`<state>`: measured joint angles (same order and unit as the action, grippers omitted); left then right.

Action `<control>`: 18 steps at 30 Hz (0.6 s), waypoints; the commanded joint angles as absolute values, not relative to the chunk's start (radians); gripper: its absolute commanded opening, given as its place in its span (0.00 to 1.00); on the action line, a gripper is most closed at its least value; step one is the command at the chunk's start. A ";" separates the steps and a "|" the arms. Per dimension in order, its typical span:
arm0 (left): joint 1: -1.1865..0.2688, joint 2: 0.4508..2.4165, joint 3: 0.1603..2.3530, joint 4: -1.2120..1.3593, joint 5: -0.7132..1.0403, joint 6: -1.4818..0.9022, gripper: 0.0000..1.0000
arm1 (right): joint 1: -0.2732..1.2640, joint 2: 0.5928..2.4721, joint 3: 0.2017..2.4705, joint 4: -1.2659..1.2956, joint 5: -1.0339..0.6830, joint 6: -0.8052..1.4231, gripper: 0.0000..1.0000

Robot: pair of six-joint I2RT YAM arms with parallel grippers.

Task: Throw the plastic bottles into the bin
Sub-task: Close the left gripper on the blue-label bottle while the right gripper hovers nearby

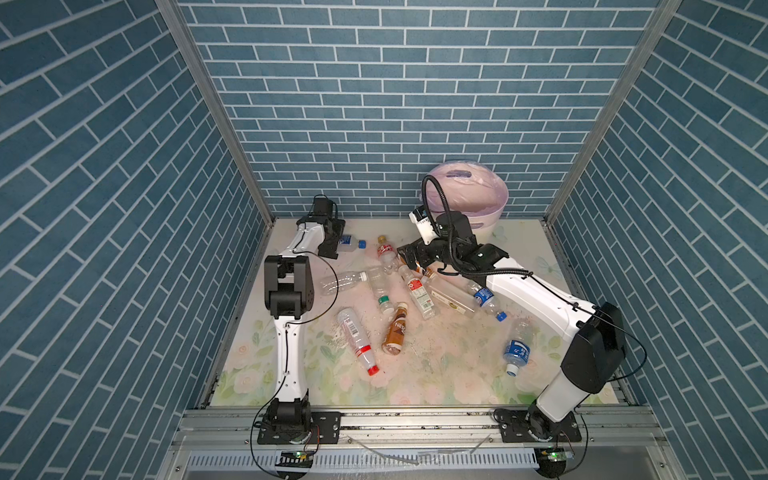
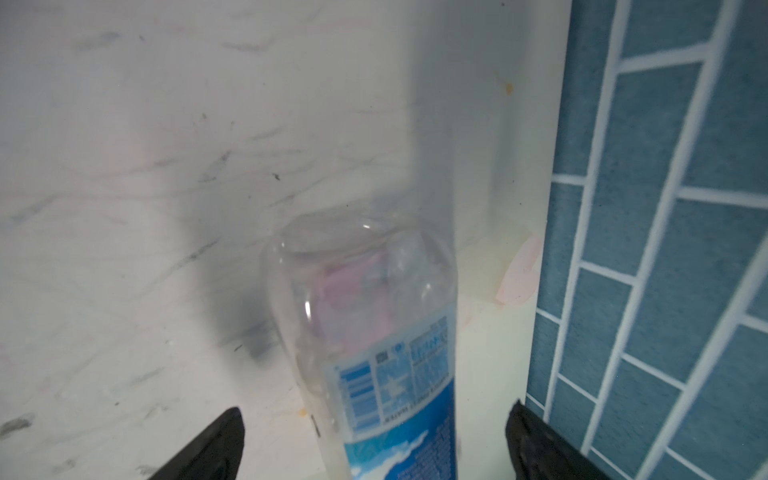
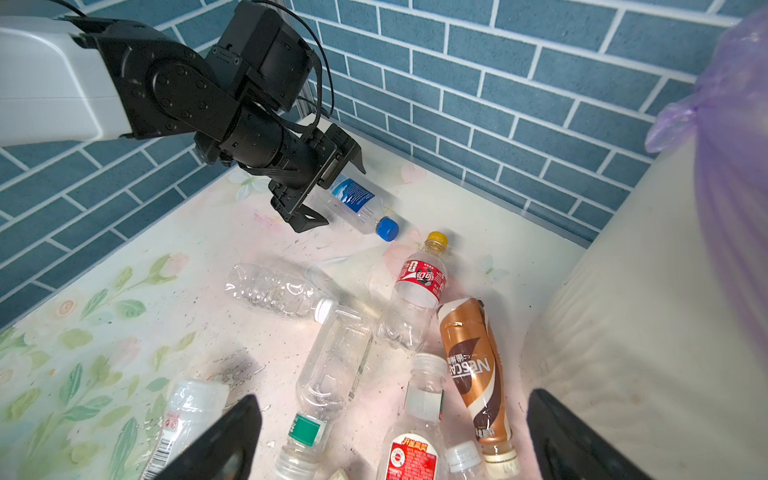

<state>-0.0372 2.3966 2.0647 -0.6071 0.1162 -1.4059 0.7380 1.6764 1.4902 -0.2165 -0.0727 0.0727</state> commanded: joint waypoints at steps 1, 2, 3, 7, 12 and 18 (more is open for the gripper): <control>-0.030 2.441 2.119 -0.691 0.095 -1.381 0.99 | 0.741 1.696 1.481 -0.172 -0.080 0.035 0.99; -0.029 2.449 2.131 -0.703 0.096 -1.372 0.99 | 0.740 1.698 1.477 -0.166 -0.077 0.034 0.99; -0.029 2.456 2.142 -0.712 0.096 -1.361 0.98 | 0.743 1.698 1.474 -0.161 -0.074 0.032 0.99; -0.028 2.476 2.160 -0.722 0.093 -1.314 0.85 | 0.741 1.685 1.440 -0.122 -0.049 0.026 0.99; -0.020 2.509 2.204 -0.760 0.110 -1.261 0.77 | 0.741 1.660 1.400 -0.078 -0.019 0.026 0.99; -0.018 2.481 2.163 -0.733 0.102 -1.241 0.66 | 0.742 1.654 1.388 -0.081 -0.005 0.012 0.99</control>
